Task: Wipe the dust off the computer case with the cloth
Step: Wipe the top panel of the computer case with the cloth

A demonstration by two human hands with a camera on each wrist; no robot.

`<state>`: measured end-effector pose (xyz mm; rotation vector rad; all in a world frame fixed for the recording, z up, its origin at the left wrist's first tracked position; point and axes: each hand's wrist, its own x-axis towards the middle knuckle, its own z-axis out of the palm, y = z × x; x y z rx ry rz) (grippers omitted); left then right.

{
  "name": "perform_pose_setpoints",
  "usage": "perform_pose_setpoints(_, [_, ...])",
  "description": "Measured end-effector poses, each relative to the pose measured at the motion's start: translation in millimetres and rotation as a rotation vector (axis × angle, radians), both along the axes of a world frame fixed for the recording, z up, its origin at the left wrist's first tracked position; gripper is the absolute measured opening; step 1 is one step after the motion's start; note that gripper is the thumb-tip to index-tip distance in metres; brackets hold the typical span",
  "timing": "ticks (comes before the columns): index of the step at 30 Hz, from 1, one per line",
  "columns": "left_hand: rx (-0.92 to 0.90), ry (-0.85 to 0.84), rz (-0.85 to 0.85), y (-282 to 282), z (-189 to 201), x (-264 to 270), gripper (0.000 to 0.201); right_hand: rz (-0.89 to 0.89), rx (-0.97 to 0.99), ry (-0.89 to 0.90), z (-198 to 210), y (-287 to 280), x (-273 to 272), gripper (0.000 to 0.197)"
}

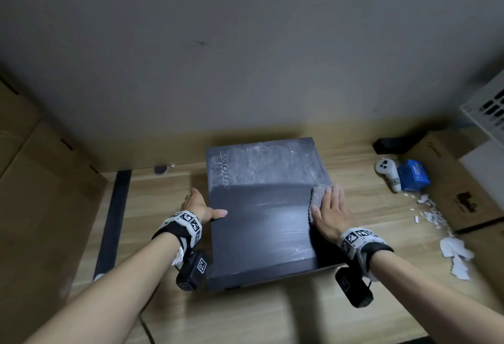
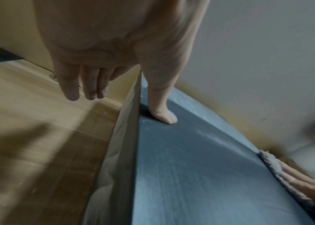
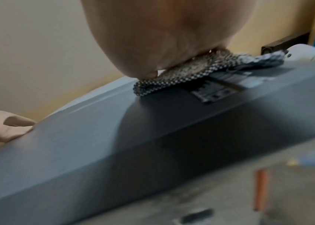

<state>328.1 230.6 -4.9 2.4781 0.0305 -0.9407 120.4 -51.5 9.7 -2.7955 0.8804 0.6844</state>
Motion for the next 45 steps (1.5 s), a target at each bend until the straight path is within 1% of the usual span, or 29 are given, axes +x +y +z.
perform_pose_setpoints(1, [0.000, 0.003, 0.010, 0.4, -1.9, -0.2, 0.131, 0.043, -0.038, 0.005, 0.2, 7.7, 4.5, 0.072])
perform_pose_setpoints(3, [0.001, 0.000, 0.024, 1.8, -3.4, -1.7, 0.131, 0.158, -0.052, -0.037, -1.6, 30.2, 13.3, 0.075])
perform_pose_setpoints(8, [-0.042, 0.008, 0.051, 7.2, -6.3, -3.9, 0.135, 0.493, 0.091, -0.169, -4.4, 130.5, 43.0, 0.073])
perform_pose_setpoints(10, [-0.098, 0.053, 0.109, 12.9, -2.8, -4.3, 0.133, 0.602, 0.157, -0.179, -4.3, 152.7, 49.8, 0.072])
perform_pose_setpoints(11, [-0.146, 0.074, 0.147, 18.0, -1.5, -2.9, 0.125, 0.652, 0.177, -0.182, -3.9, 155.8, 52.3, 0.071])
perform_pose_setpoints(12, [-0.178, 0.087, 0.163, 23.5, 1.7, -1.3, 0.108, 0.704, 0.183, -0.185, -2.8, 155.8, 54.4, 0.070])
perform_pose_setpoints(13, [-0.200, 0.089, 0.168, 29.4, 5.2, 0.9, 0.086, 0.754, 0.179, -0.190, -1.8, 153.7, 56.4, 0.069])
perform_pose_setpoints(15, [-0.193, 0.038, 0.143, 41.3, 8.1, 6.9, 0.049, 0.838, 0.173, -0.184, -2.5, 148.9, 61.5, 0.068])
perform_pose_setpoints(16, [-0.182, 0.003, 0.138, 46.2, 9.2, 10.3, 0.035, 0.864, 0.173, -0.175, -3.4, 147.4, 65.1, 0.069])
perform_pose_setpoints(17, [-0.189, -0.032, 0.148, 49.1, 12.4, 11.9, 0.026, 0.874, 0.169, -0.165, -5.0, 146.3, 68.6, 0.070])
perform_pose_setpoints(19, [-0.178, -0.063, 0.134, 48.7, 15.8, 12.9, 0.021, 0.861, 0.149, -0.182, -9.1, 142.3, 73.7, 0.071])
perform_pose_setpoints(21, [-0.177, -0.067, 0.120, 41.9, 20.0, 11.6, 0.012, 0.853, 0.097, -0.202, -8.5, 132.4, 73.4, 0.068])
perform_pose_setpoints(23, [-0.161, -0.083, 0.103, 33.1, 24.7, 8.0, 0.012, 0.809, 0.061, -0.214, -5.7, 115.5, 66.5, 0.066])
perform_pose_setpoints(24, [-0.147, -0.073, 0.086, 29.1, 24.8, 7.0, 0.009, 0.777, 0.049, -0.233, -4.5, 105.5, 61.4, 0.066])
perform_pose_setpoints(25, [-0.147, -0.066, 0.072, 24.6, 26.3, 4.8, 0.020, 0.746, 0.038, -0.247, -3.5, 94.7, 55.0, 0.067])
perform_pose_setpoints(26, [-0.133, -0.061, 0.055, 20.6, 26.9, 2.3, 0.037, 0.713, 0.028, -0.243, -2.9, 83.0, 47.3, 0.069])
perform_pose_setpoints(27, [-0.127, -0.067, 0.040, 16.7, 29.5, -1.5, 0.051, 0.683, 0.019, -0.232, -4.0, 70.7, 39.5, 0.073])
perform_pose_setpoints(29, [-0.089, -0.085, -0.010, 11.3, 31.5, -7.7, 0.066, 0.621, -0.005, -0.204, -6.3, 44.8, 23.9, 0.088])
perform_pose_setpoints(31, [-0.054, -0.111, -0.061, 8.9, 31.8, -13.0, 0.072, 0.548, -0.033, -0.182, -6.4, 19.5, 8.1, 0.103])
perform_pose_setpoints(32, [-0.042, -0.107, -0.075, 8.6, 32.5, -15.6, 0.073, 0.514, -0.046, -0.167, -4.6, 9.2, 0.1, 0.108])
perform_pose_setpoints(35, [-0.026, -0.075, -0.083, 12.6, 30.7, -21.8, 0.074, 0.450, -0.064, -0.106, 1.1, -2.8, -16.5, 0.114])
perform_pose_setpoints(36, [-0.022, -0.065, -0.077, 14.6, 30.7, -24.1, 0.074, 0.428, -0.063, -0.099, 0.6, -1.1, -17.9, 0.112])
perform_pose_setpoints(38, [-0.025, -0.047, -0.062, 18.3, 27.7, -27.7, 0.071, 0.395, -0.059, -0.078, 0.8, 8.4, -16.5, 0.100])
perform_pose_setpoints(39, [-0.033, -0.039, -0.054, 19.3, 25.2, -28.9, 0.070, 0.407, -0.057, -0.073, 1.9, 15.0, -15.6, 0.097])
perform_pose_setpoints(41, [-0.047, -0.019, -0.035, 21.2, 20.3, -32.2, 0.068, 0.487, -0.013, -0.076, 6.3, 33.7, -15.8, 0.102])
perform_pose_setpoints(42, [-0.055, -0.013, -0.025, 22.4, 18.8, -33.9, 0.066, 0.531, 0.026, -0.087, 9.2, 46.3, -17.2, 0.099])
perform_pose_setpoints(45, [-0.096, 0.005, 0.032, 29.3, 13.8, -37.8, 0.061, 0.659, 0.138, -0.106, 15.8, 93.7, -14.3, 0.073])
